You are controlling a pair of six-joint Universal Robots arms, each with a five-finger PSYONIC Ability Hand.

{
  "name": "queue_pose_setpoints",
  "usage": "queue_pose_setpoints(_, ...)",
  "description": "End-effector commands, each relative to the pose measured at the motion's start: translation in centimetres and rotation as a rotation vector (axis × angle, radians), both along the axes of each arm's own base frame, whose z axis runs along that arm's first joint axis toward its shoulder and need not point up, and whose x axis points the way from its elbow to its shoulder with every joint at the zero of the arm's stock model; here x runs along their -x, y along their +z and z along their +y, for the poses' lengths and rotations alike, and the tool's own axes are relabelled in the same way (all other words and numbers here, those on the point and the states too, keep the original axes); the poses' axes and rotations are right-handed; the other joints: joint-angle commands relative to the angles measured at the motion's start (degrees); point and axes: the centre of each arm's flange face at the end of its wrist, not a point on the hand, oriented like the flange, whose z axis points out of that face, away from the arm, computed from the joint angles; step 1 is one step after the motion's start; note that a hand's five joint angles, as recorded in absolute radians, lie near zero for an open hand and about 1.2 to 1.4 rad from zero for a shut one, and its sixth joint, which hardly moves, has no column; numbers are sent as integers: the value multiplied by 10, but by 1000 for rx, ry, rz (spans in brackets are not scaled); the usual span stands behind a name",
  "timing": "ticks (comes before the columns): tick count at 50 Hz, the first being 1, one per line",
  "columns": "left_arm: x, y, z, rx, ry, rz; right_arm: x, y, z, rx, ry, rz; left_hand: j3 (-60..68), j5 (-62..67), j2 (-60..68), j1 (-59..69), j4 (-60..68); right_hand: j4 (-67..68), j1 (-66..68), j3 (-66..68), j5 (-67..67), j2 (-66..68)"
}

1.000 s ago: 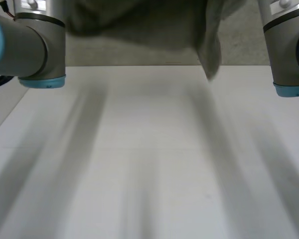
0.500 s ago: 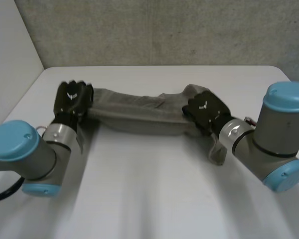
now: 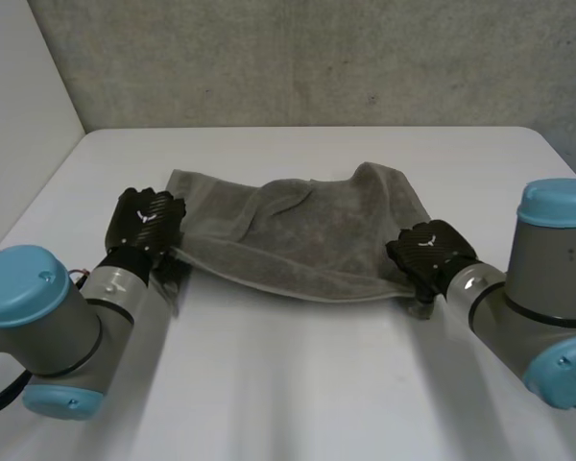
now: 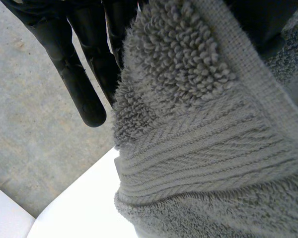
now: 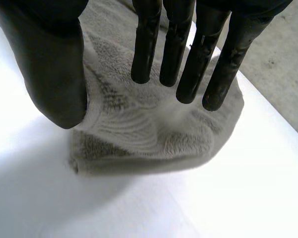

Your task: Fold the towel.

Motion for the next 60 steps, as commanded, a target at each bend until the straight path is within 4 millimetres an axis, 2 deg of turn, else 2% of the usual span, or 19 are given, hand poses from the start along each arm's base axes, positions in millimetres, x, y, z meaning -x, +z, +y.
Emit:
queue_pose_setpoints(1,-5,-4,2,-16,13,-4,15,5,-2,-4,-45,-18,104,204,103,106,102,6,6,4,20,-13)
queue_pose_setpoints(2,-5,-4,2,-18,14,-5,17,6,-2,-6,-56,-28,104,204,103,106,102,84,85,82,98,65)
queue_pose_setpoints(3,-6,-5,2,-18,17,-4,20,8,-3,-4,-65,-46,104,204,103,106,102,226,227,225,241,208)
queue_pose_setpoints(4,-6,-5,2,-18,17,-4,20,8,-3,-4,-65,-46,104,204,103,106,102,228,228,226,242,209)
queue_pose_setpoints(5,-6,-5,2,-22,16,-3,22,8,-5,3,-70,-66,104,204,103,106,102,366,367,364,380,347)
queue_pose_setpoints(6,-6,-5,2,-22,16,-3,22,8,-5,3,-70,-66,104,204,103,106,102,368,368,366,382,349)
queue_pose_setpoints(7,-6,-6,2,-23,16,-4,24,8,-7,13,-68,-91,104,204,103,106,102,425,426,423,439,407)
queue_pose_setpoints(10,-6,-8,2,-29,16,-4,27,4,-9,16,-58,-134,104,204,103,106,102,426,426,424,440,407)
queue_pose_setpoints(12,-6,-9,2,-31,16,-5,28,4,-10,14,-58,-148,53,154,52,56,52,426,426,424,440,407)
queue_pose_setpoints(13,-6,-10,2,-34,16,-6,28,3,-10,11,-57,-157,-37,64,-37,-34,-38,426,426,424,440,407)
queue_pose_setpoints(14,-6,-10,2,-34,16,-6,28,3,-10,11,-57,-158,-37,63,-38,-35,-39,426,426,424,440,407)
queue_pose_setpoints(16,-7,-11,2,-37,19,-7,29,2,-11,4,-59,-161,-228,-128,-229,-225,-230,426,426,424,440,407)
queue_pose_setpoints(19,-7,-12,2,-39,22,-13,31,1,-11,9,-67,-162,-280,-179,-281,-277,-281,426,426,424,440,407)
queue_pose_setpoints(25,-10,-14,1,-44,31,-21,37,6,-10,20,-78,-167,-281,-181,-282,-279,-283,426,426,424,440,407)
queue_pose_setpoints(30,-18,-18,-8,-52,61,-26,38,7,-8,29,-72,-173,-280,-179,-281,-277,-281,426,426,424,440,407)
queue_pose_setpoints(35,-33,-31,-19,-98,107,-34,39,8,-9,32,-72,-175,-271,-171,-272,-269,-273,426,426,424,440,407)
queue_pose_setpoints(51,-35,-38,-1,-266,97,-79,42,4,-12,36,-81,-171,-268,-168,-269,-265,-269,426,426,424,440,407)
queue_pose_setpoints(57,-37,-38,-5,-277,107,-81,43,4,-13,40,-84,-172,-259,-159,-260,-257,-261,426,426,424,440,407)
queue_pose_setpoints(60,-38,-38,-8,-273,112,-77,43,4,-13,40,-84,-172,-189,-89,-190,-186,-190,426,426,424,440,407)
